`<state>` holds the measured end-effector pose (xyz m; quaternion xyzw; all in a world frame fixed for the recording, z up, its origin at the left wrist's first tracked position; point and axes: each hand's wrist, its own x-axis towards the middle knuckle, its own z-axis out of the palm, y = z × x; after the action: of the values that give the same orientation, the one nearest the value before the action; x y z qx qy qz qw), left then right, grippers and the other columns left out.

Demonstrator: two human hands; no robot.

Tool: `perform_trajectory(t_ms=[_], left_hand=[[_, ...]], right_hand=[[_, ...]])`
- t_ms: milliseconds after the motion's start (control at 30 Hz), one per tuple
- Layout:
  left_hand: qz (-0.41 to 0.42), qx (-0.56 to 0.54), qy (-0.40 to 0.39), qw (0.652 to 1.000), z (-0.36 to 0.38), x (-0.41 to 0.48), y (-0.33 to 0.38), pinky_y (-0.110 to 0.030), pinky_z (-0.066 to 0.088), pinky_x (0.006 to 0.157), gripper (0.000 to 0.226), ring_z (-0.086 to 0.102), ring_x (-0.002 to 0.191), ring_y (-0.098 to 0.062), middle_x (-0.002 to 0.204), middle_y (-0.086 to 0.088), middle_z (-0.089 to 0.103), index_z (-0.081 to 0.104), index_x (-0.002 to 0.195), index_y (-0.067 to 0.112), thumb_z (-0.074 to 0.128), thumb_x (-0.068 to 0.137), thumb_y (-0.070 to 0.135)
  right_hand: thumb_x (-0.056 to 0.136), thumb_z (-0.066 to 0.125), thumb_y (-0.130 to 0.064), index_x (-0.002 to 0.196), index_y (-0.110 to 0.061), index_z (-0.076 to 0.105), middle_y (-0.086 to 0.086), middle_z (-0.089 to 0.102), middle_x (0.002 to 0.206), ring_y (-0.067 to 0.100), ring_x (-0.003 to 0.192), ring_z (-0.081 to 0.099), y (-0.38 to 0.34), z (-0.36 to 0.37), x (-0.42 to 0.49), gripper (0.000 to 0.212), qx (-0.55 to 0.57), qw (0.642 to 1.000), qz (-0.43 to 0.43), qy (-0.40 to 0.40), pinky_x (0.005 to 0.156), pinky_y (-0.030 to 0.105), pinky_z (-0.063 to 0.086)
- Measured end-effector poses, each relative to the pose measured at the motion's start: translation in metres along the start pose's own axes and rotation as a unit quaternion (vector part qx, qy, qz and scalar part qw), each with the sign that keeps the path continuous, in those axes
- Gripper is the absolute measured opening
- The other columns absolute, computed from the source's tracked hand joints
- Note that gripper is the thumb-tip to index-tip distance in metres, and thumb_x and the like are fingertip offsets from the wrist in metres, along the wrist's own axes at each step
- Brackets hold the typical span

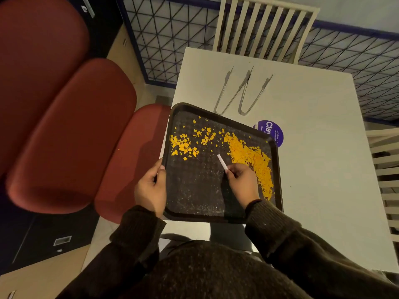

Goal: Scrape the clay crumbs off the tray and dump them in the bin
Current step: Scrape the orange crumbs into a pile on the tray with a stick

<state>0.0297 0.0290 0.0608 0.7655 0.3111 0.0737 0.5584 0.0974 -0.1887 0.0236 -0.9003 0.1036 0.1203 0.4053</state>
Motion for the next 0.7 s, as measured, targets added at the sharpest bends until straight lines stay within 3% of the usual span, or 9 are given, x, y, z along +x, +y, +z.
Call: perform_trajectory(t_ms=[133, 333, 500, 600, 700], left_hand=[[0.005, -0.015, -0.018, 1.0, -0.001, 0.0, -0.005, -0.022, 0.043, 0.096, 0.035, 0.057, 0.112, 0.0, 0.122, 0.013, 0.063, 0.063, 0.12, 0.024, 0.046, 0.092, 0.033], [-0.011, -0.019, -0.017, 1.0, -0.001, 0.003, -0.004, -0.01, 0.038, 0.088, 0.032, 0.054, 0.098, 0.018, 0.122, 0.013, 0.062, 0.063, 0.121, 0.021, 0.049, 0.093, 0.027], [-0.02, -0.034, -0.013, 0.999, -0.002, 0.001, -0.001, -0.027, 0.04, 0.104, 0.033, 0.055, 0.115, -0.001, 0.121, 0.015, 0.061, 0.063, 0.12, 0.019, 0.049, 0.092, 0.028], [-0.017, -0.036, -0.013, 0.999, -0.002, 0.0, 0.002, -0.026, 0.039, 0.105, 0.031, 0.054, 0.115, 0.0, 0.121, 0.014, 0.061, 0.062, 0.121, 0.019, 0.049, 0.093, 0.025], [-0.024, -0.039, -0.017, 0.999, -0.002, 0.001, 0.0, -0.024, 0.041, 0.102, 0.032, 0.056, 0.111, 0.003, 0.122, 0.013, 0.062, 0.063, 0.121, 0.02, 0.049, 0.093, 0.027]], right_hand=[[0.091, 0.055, -0.013, 0.102, -0.015, 0.067, 0.004, 0.069, 0.101, 0.017, 0.089, 0.061, 0.005, -0.003, 0.004, 0.016, 0.007, 1.0, 0.023, 0.008, 0.085, 0.033, 0.05], [0.091, 0.055, -0.012, 0.104, -0.01, 0.067, 0.008, 0.066, 0.102, 0.02, 0.09, 0.057, 0.002, -0.018, 0.009, 0.018, 0.014, 0.999, 0.024, 0.046, 0.082, 0.033, 0.048], [0.089, 0.058, -0.014, 0.1, -0.015, 0.067, 0.001, 0.063, 0.097, 0.015, 0.088, 0.056, 0.006, -0.01, -0.001, 0.015, -0.037, 0.999, -0.008, -0.001, 0.082, 0.03, 0.048], [0.089, 0.057, -0.014, 0.098, -0.016, 0.066, 0.001, 0.064, 0.098, 0.015, 0.088, 0.059, 0.006, -0.008, -0.005, 0.013, -0.016, 1.0, 0.013, -0.001, 0.086, 0.034, 0.051], [0.088, 0.059, -0.013, 0.092, -0.017, 0.066, -0.004, 0.059, 0.091, 0.012, 0.087, 0.053, -0.002, -0.01, -0.011, 0.009, -0.043, 0.997, -0.059, -0.028, 0.078, 0.025, 0.043]])
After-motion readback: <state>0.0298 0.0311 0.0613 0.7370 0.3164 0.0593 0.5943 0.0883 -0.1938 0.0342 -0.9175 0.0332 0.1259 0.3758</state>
